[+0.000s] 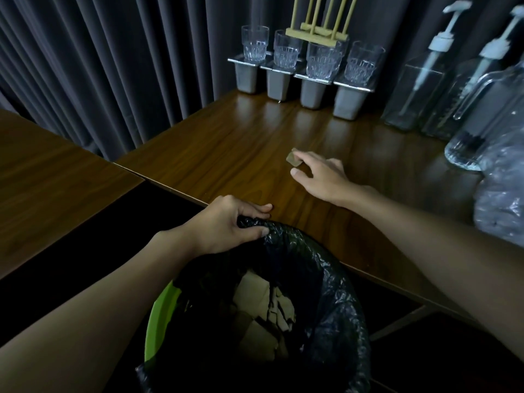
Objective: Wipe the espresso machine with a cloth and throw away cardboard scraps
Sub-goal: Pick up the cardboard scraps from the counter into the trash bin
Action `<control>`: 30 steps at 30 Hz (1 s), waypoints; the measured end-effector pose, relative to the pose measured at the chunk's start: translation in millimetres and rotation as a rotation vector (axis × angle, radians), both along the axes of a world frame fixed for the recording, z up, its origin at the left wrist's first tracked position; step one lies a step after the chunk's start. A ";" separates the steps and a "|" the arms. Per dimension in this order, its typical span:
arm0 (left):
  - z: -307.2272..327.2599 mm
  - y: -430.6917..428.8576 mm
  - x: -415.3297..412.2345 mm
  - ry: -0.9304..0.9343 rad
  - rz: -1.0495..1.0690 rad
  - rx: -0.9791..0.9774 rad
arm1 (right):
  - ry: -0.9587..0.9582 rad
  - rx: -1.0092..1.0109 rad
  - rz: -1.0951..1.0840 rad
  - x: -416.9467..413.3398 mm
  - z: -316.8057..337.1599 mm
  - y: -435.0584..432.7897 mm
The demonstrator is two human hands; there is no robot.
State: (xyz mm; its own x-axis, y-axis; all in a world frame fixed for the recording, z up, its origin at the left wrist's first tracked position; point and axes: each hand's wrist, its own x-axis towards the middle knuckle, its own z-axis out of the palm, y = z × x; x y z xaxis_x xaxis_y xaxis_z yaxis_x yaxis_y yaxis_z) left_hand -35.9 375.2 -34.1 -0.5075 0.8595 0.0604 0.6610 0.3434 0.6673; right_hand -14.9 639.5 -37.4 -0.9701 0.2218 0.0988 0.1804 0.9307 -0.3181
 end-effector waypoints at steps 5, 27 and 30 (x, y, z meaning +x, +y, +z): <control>-0.9 0.4 0.9 0.030 -0.003 -0.006 | 0.070 -0.011 0.084 41.3 0.8 -15.1; -4.3 -4.4 7.0 -0.072 -0.031 0.079 | 0.086 -0.478 -0.098 108.7 28.0 -37.6; -1.3 -6.9 11.4 -0.160 -0.038 0.116 | 0.133 -0.729 -0.040 129.5 45.1 -54.1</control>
State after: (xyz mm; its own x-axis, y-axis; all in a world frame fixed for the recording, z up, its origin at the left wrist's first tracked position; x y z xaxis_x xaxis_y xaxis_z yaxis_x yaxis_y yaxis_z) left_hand -24.5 368.3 -35.4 -0.4860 0.8701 0.0819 0.5546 0.2347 0.7983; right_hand 114.5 585.5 7.7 -0.9500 0.3110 0.0290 0.1269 0.4689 -0.8741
